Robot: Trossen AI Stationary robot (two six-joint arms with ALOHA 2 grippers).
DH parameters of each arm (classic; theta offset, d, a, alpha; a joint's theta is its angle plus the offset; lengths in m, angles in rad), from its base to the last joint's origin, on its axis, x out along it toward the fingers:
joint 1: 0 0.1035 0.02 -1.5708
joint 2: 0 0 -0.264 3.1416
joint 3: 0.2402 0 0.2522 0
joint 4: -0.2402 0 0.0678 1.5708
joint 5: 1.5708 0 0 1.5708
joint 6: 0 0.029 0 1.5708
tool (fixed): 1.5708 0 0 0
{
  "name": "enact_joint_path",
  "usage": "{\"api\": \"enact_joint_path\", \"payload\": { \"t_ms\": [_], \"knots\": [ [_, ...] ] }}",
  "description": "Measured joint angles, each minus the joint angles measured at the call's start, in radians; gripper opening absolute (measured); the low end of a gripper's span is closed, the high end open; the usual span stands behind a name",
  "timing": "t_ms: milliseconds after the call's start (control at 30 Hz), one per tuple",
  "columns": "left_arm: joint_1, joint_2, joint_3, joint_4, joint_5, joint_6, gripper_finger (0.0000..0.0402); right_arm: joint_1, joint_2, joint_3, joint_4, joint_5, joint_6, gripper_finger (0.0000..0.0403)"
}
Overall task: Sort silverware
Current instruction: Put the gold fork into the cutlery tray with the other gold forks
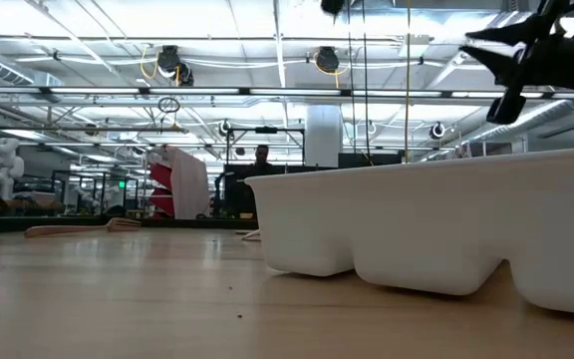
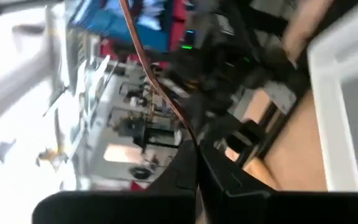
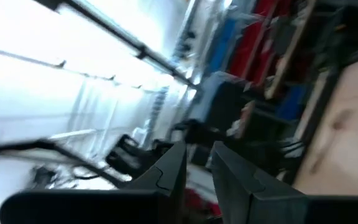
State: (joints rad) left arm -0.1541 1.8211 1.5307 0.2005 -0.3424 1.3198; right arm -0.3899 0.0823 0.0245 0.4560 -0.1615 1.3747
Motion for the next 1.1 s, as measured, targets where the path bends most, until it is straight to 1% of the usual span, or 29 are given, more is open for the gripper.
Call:
{"api": "enact_joint_path", "payload": {
  "t_ms": [67, 133, 233, 367, 500, 600, 667, 800, 900, 1000, 1100],
  "knots": [
    [0.000, 0.031, 0.000, -0.003, 0.000, 0.101, 0.0001, 0.002, 0.012, 0.000, 0.036, -0.029, 0.002, 0.0066],
    [0.005, 0.063, 0.000, 0.000, 0.001, 0.189, 0.0001, 0.009, 0.030, 0.000, 0.058, -0.036, 0.002, 0.0067],
    [0.014, 0.103, 0.000, 0.000, 0.016, 0.259, 0.0001, 0.020, 0.062, 0.000, 0.039, -0.068, -0.007, 0.0078],
    [0.016, 0.141, 0.003, 0.062, 0.020, 0.259, 0.0001, 0.048, 0.122, 0.000, 0.021, -0.090, -0.033, 0.0108],
    [0.016, 0.154, 0.007, 0.126, 0.026, 0.259, 0.0001, 0.073, 0.197, 0.000, 0.022, -0.103, -0.055, 0.0140],
    [0.016, 0.156, 0.007, 0.126, 0.068, 0.258, 0.0001, 0.088, 0.259, 0.000, 0.046, -0.103, -0.057, 0.0155],
    [0.014, 0.156, 0.007, 0.130, 0.102, 0.253, 0.0001, 0.100, 0.297, 0.000, 0.077, -0.103, -0.058, 0.0160],
    [0.009, 0.156, 0.007, 0.127, 0.112, 0.231, 0.0001, 0.126, 0.374, 0.000, 0.186, -0.103, -0.059, 0.0161],
    [0.012, 0.156, 0.007, 0.128, 0.139, 0.230, 0.0001, 0.149, 0.427, 0.003, 0.259, -0.100, -0.059, 0.0159],
    [0.016, 0.156, 0.007, 0.127, 0.157, 0.186, 0.0001, 0.176, 0.477, 0.040, 0.259, -0.100, -0.080, 0.0158],
    [0.020, 0.165, 0.008, 0.139, 0.158, 0.157, 0.0001, 0.205, 0.525, 0.091, 0.257, -0.103, -0.141, 0.0158]
  ]
}}
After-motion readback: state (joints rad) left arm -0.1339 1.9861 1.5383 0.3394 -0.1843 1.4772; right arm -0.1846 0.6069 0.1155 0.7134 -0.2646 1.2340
